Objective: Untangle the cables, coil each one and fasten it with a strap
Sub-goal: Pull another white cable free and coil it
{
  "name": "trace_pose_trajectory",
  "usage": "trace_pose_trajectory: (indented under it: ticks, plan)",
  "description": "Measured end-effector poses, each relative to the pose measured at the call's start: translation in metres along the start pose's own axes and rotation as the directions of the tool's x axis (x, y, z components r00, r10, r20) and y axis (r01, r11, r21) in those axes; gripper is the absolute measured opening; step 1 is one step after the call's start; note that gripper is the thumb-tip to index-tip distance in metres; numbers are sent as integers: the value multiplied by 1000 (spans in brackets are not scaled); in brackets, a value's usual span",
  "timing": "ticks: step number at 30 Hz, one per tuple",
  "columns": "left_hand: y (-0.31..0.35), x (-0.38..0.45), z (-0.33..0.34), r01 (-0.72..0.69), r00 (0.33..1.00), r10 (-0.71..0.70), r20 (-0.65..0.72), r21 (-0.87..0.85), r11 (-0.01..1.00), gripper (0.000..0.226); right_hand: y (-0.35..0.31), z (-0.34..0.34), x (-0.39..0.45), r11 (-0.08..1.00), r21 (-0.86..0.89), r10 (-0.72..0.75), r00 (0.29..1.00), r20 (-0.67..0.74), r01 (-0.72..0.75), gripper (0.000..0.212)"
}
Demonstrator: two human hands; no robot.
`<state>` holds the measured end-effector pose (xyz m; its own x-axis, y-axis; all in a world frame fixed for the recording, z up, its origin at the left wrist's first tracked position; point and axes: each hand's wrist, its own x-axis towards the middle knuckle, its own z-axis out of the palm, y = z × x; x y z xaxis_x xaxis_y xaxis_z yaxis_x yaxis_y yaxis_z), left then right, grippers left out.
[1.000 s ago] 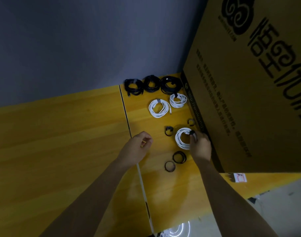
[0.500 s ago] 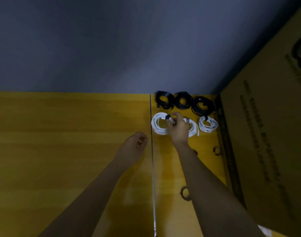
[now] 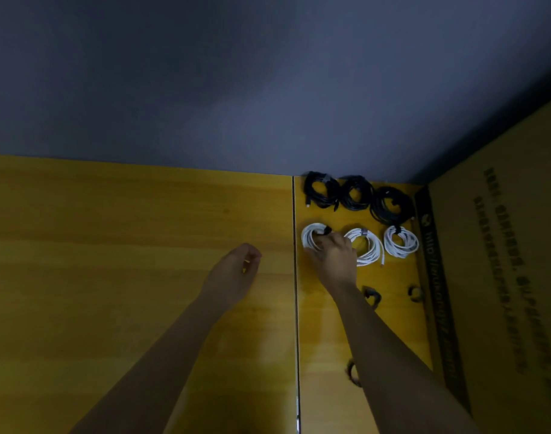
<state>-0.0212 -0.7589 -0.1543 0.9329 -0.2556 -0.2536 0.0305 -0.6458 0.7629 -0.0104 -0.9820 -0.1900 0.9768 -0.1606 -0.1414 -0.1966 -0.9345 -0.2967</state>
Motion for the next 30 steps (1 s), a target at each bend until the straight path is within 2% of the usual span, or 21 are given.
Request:
trace_pose_trajectory:
  ticks: [4,6,9,11,14,20,26,30]
  plan:
    - [-1,-9,-14,-19,997,28,-66,137,990,17,-15,-9,-9,999,18,51,998,-21,-50,37]
    - [2,-17,-25,-12,993,37,-114,210,978,19,-23,-19,-19,998,-33,45,998,-45,-47,36]
    - [4,-39,-47,-1,981,78,-180,390,921,23,-36,-34,-34,988,-143,-64,998,-25,59,34]
    - [3,-61,-67,15,969,114,-220,510,860,24,-51,-44,-45,978,-129,-164,986,-5,162,34]
    - [-5,-102,-103,90,945,119,-305,593,800,24,-89,-56,-61,943,-66,-326,945,-2,325,31]
    - [-32,-191,-175,333,872,-3,-489,589,737,26,-187,-62,-99,843,34,-537,843,-7,537,29]
    - [-75,-265,-255,499,781,-100,-616,520,693,27,-296,-56,-138,716,86,-695,719,-1,693,28]
    - [-110,-292,-295,583,719,-170,-674,451,675,27,-363,-41,-143,662,85,-749,661,45,745,27]
